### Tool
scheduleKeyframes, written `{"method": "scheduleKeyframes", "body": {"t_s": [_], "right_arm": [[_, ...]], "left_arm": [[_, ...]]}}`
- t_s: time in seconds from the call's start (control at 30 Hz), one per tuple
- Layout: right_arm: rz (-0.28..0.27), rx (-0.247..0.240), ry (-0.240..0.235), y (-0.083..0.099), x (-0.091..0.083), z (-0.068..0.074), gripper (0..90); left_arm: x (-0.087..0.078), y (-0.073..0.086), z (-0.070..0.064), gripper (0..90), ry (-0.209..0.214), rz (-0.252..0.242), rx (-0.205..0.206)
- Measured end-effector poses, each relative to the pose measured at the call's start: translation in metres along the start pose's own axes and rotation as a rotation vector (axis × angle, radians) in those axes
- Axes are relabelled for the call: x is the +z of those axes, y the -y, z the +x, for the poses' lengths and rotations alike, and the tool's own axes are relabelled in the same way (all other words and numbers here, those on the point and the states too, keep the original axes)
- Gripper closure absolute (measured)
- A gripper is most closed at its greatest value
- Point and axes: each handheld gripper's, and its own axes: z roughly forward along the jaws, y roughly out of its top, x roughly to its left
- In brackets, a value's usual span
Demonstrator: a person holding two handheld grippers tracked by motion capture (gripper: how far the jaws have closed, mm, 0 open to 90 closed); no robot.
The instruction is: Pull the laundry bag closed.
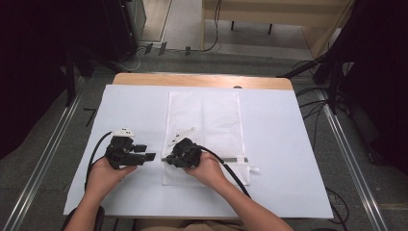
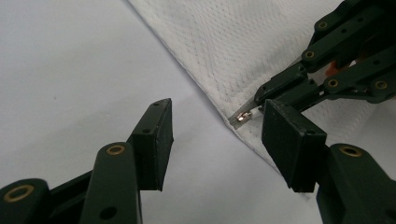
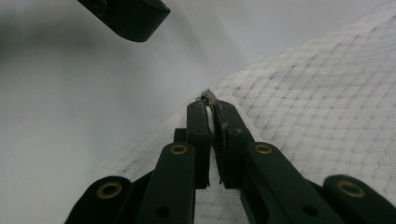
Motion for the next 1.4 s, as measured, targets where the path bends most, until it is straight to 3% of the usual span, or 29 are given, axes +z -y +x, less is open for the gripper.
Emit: {"method": "scheduleKeyframes", "body": {"t_s": [0.2,0.53,0.9,1.0,1.07,1.13,1.23,1.4], "right_arm": [[-0.001,-0.003,0.011,-0.001,0.006,0.002,84.7],[-0.012,0.018,-0.018,-0.005,0.001,-0.004,87.5],[-0.053,0.009,-0.006,-0.012,-0.012,-0.005,87.8],[-0.066,0.015,-0.012,-0.013,-0.015,-0.006,87.8],[-0.072,0.011,-0.009,-0.015,-0.017,-0.007,87.8],[-0.077,0.014,-0.009,-0.016,-0.019,-0.006,87.8],[-0.081,0.016,-0.016,-0.018,-0.021,-0.006,87.8],[-0.086,0.025,-0.023,-0.018,-0.021,-0.007,87.8]], "left_arm": [[0.000,0.000,0.000,43.7,-0.002,0.002,-0.003],[0.001,0.000,0.000,43.9,0.008,0.009,0.000],[0.008,-0.001,-0.006,44.0,0.058,0.043,0.026],[0.012,-0.002,-0.007,44.0,0.097,0.031,0.014],[0.014,-0.003,-0.007,44.3,0.101,0.029,0.025],[0.016,-0.003,-0.007,45.0,0.102,0.034,0.035],[0.021,-0.003,-0.005,47.8,0.112,0.034,0.019],[0.027,-0.002,-0.003,54.8,0.111,0.043,0.041]]}}
